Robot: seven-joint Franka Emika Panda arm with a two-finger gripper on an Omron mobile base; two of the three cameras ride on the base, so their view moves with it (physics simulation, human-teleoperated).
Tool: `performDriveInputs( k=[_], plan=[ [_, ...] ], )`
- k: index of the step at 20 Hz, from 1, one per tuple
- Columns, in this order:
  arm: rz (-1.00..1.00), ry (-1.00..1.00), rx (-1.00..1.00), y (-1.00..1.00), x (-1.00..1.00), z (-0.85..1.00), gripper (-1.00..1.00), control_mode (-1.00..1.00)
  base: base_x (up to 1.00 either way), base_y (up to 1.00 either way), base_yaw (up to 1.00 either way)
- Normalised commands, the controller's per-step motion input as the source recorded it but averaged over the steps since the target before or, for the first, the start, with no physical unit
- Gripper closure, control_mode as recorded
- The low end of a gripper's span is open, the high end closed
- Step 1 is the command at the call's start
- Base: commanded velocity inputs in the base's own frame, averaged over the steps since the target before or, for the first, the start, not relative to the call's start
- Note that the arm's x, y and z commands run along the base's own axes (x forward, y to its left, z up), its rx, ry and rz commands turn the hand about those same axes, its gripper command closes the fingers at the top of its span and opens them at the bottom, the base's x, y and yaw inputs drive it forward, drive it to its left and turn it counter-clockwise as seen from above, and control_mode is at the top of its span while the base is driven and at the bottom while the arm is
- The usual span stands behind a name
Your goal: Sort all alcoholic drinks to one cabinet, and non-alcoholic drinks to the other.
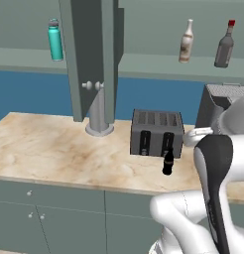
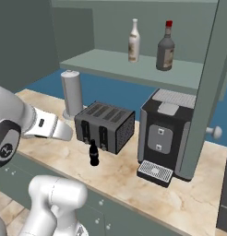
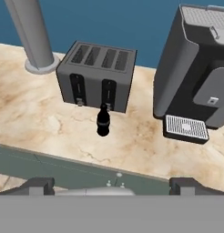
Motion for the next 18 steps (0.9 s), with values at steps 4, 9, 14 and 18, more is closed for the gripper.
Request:
performDriveInputs(
  k=[4, 9, 14, 18],
  plan=[
    [0.00, 0.01, 0.00, -0.03, 0.01, -0.21, -1.00, -1.00, 0.00, 0.00, 0.00],
    [0.00, 0.00, 0.00, -0.06, 0.10, -0.21, -1.00, -1.00, 0.00, 0.00, 0.00],
    [0.01, 0.04, 0.01, 0.00, 0.18, -0.31, -1.00, -1.00, 0.00, 0.00, 0.00],
    [0.03, 0.11, 0.02, 0.00, 0.18, -0.40, -1.00, -1.00, 0.00, 0.00, 0.00]
  ],
)
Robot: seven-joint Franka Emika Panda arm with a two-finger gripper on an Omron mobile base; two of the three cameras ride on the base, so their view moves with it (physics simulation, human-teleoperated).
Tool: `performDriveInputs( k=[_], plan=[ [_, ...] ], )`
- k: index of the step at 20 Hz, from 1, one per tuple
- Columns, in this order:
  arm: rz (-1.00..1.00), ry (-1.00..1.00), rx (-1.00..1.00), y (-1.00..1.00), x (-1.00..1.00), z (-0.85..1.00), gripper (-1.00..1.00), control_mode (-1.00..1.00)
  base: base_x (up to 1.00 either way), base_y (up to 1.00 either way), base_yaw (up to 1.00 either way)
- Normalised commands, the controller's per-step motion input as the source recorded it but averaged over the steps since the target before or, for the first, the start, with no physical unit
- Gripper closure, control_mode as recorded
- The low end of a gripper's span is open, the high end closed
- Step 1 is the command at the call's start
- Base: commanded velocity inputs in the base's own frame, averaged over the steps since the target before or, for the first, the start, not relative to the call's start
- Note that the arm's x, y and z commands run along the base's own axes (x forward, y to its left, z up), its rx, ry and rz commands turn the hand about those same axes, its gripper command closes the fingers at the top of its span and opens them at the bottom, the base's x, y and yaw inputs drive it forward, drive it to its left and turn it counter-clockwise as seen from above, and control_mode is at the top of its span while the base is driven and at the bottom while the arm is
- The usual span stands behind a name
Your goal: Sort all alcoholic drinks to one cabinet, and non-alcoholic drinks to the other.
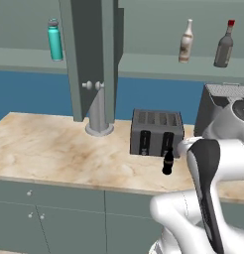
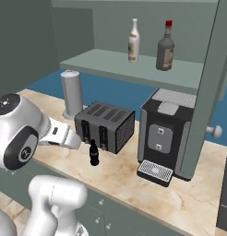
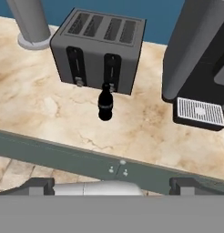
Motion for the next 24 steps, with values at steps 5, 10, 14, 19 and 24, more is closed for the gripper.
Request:
performDriveInputs(
  k=[5, 10, 14, 19, 24],
  plan=[
    [0.03, 0.06, 0.02, 0.00, 0.23, -0.37, -1.00, -1.00, 0.00, 0.00, 0.00],
    [0.01, 0.00, 0.01, 0.00, 0.26, -0.32, -1.00, -1.00, 0.00, 0.00, 0.00],
    [0.00, 0.00, 0.02, -0.02, 0.29, -0.25, -1.00, -1.00, 0.00, 0.00, 0.00],
    [0.00, 0.00, 0.03, -0.06, 0.31, -0.25, -1.00, -1.00, 0.00, 0.00, 0.00],
    [0.00, 0.00, 0.01, -0.03, 0.32, -0.32, -1.00, -1.00, 0.00, 0.00, 0.00]
  ],
)
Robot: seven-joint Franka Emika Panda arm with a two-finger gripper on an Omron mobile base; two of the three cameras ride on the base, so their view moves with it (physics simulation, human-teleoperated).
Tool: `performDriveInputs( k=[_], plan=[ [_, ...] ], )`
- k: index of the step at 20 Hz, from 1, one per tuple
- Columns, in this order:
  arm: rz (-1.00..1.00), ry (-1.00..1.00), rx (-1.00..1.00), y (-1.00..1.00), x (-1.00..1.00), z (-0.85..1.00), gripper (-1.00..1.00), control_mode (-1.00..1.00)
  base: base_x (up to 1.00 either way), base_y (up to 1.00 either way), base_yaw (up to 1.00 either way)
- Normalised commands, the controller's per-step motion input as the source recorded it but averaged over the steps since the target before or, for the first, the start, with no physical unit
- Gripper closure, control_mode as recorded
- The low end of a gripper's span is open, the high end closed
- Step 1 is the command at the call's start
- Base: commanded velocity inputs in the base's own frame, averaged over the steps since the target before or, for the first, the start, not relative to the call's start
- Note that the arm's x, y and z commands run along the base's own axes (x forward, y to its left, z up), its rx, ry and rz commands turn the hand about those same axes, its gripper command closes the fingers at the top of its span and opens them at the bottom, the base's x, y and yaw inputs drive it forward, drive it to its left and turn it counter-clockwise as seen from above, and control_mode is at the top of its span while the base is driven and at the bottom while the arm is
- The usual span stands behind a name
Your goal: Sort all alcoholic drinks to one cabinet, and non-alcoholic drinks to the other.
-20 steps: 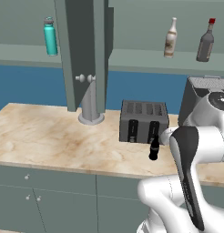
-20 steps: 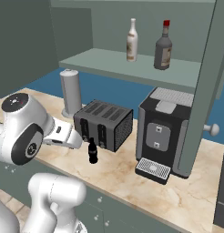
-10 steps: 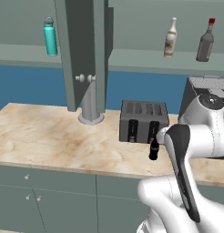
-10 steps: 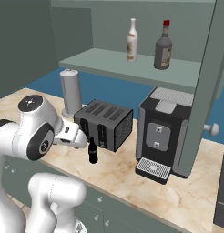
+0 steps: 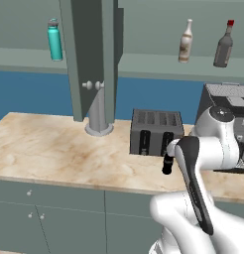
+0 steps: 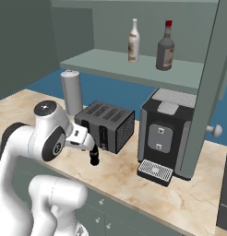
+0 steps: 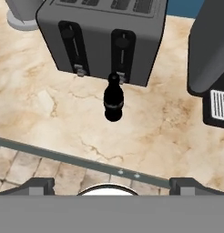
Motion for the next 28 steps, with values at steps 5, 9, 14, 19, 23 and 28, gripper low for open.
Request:
performDriveInputs(
  k=[5, 9, 14, 19, 23, 28],
  plan=[
    [0.00, 0.00, 0.00, 0.00, 0.33, -0.32, -1.00, -1.00, 0.00, 0.00, 0.00],
    [0.00, 0.00, 0.00, 0.00, 0.33, -0.34, -1.00, -1.00, 0.00, 0.00, 0.00],
    [0.00, 0.00, 0.00, -0.02, 0.32, -0.29, -1.00, -1.00, 0.00, 0.00, 0.00],
    [0.00, 0.00, 0.00, -0.04, 0.32, -0.24, -1.00, -1.00, 0.00, 0.00, 0.00],
    [0.00, 0.00, 0.00, -0.04, 0.31, -0.24, -1.00, -1.00, 0.00, 0.00, 0.00],
    [0.00, 0.00, 0.00, -0.03, 0.30, -0.24, -1.00, -1.00, 0.00, 0.00, 0.00]
  ],
)
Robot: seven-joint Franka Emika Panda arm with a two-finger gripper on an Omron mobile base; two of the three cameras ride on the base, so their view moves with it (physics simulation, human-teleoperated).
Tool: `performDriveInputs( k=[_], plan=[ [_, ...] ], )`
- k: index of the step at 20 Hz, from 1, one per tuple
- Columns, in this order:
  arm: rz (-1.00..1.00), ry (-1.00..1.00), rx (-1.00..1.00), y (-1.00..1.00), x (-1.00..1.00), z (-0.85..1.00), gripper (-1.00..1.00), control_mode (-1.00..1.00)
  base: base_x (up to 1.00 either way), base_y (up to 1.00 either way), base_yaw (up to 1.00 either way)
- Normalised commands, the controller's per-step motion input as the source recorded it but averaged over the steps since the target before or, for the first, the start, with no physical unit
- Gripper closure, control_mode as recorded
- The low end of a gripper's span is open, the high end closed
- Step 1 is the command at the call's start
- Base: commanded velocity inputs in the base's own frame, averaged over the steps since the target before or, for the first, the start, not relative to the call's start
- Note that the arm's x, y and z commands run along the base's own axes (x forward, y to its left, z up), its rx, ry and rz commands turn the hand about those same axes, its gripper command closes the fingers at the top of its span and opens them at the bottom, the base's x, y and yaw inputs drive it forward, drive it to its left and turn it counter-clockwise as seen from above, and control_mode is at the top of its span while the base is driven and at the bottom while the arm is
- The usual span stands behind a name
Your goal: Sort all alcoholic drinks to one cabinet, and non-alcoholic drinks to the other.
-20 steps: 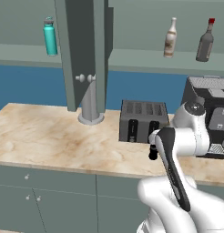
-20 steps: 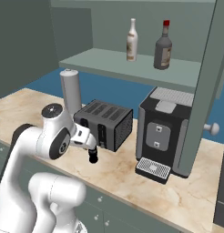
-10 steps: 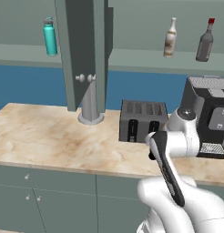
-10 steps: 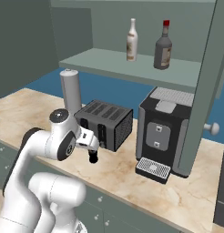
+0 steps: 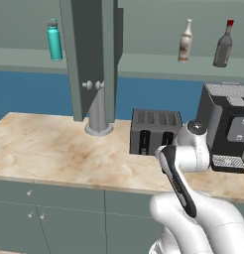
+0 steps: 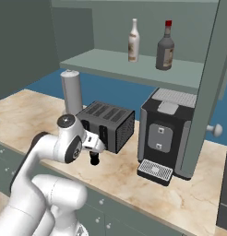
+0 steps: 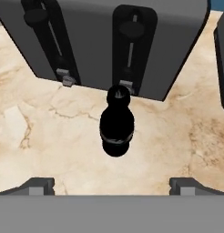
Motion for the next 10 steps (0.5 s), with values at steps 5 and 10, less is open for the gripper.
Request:
performDriveInputs(
  k=[5, 10],
  plan=[
    [0.00, 0.00, 0.00, -0.01, 0.30, -0.21, -1.00, -1.00, 0.00, 0.00, 0.00],
    [0.00, 0.03, 0.00, -0.01, 0.27, -0.14, -1.00, -1.00, 0.00, 0.00, 0.00]
  ],
)
